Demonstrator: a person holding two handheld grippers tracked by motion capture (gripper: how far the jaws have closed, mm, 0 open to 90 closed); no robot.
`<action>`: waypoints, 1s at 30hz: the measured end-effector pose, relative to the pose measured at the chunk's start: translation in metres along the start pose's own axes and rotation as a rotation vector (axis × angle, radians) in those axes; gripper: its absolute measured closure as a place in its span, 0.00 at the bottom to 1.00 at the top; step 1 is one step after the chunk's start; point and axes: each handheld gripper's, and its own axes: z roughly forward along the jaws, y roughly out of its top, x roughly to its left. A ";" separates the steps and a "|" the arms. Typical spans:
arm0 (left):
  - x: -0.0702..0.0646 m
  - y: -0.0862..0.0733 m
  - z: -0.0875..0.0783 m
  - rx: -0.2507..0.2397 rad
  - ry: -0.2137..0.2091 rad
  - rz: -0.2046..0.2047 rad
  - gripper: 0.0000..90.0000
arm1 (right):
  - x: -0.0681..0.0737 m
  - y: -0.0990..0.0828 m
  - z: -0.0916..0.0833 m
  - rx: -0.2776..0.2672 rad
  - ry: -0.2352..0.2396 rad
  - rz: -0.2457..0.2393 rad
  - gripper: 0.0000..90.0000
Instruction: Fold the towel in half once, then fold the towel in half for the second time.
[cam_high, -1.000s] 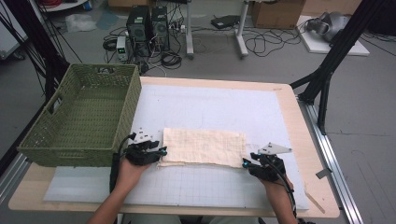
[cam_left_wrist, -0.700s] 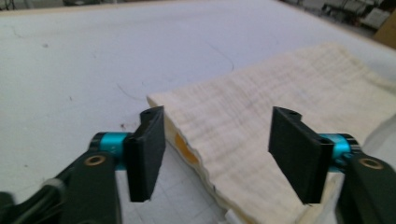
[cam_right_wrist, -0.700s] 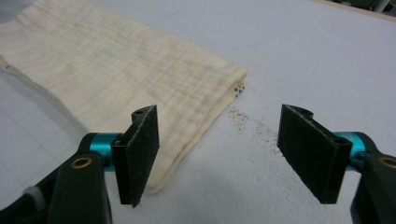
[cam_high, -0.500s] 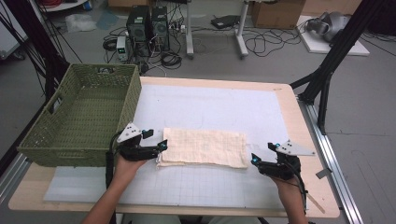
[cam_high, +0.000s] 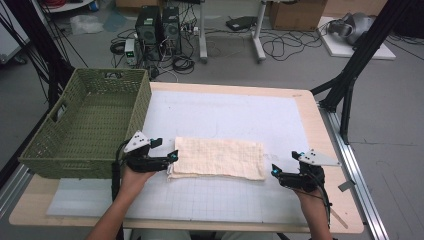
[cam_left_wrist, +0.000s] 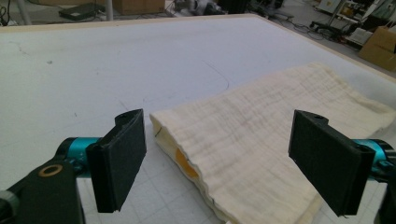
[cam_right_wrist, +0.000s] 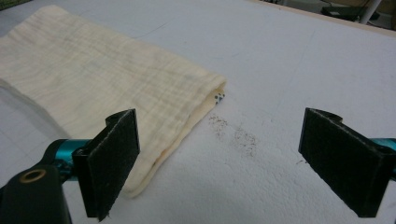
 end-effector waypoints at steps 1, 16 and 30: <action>-0.001 0.000 0.000 -0.001 0.003 -0.001 0.22 | 0.000 0.000 0.000 0.009 0.000 0.004 0.13; -0.002 0.001 0.000 -0.005 -0.001 0.013 0.23 | 0.002 0.000 0.002 0.010 0.009 -0.006 0.13; 0.000 0.002 0.001 0.013 -0.010 -0.009 0.25 | 0.004 0.001 0.003 0.008 0.027 -0.009 0.13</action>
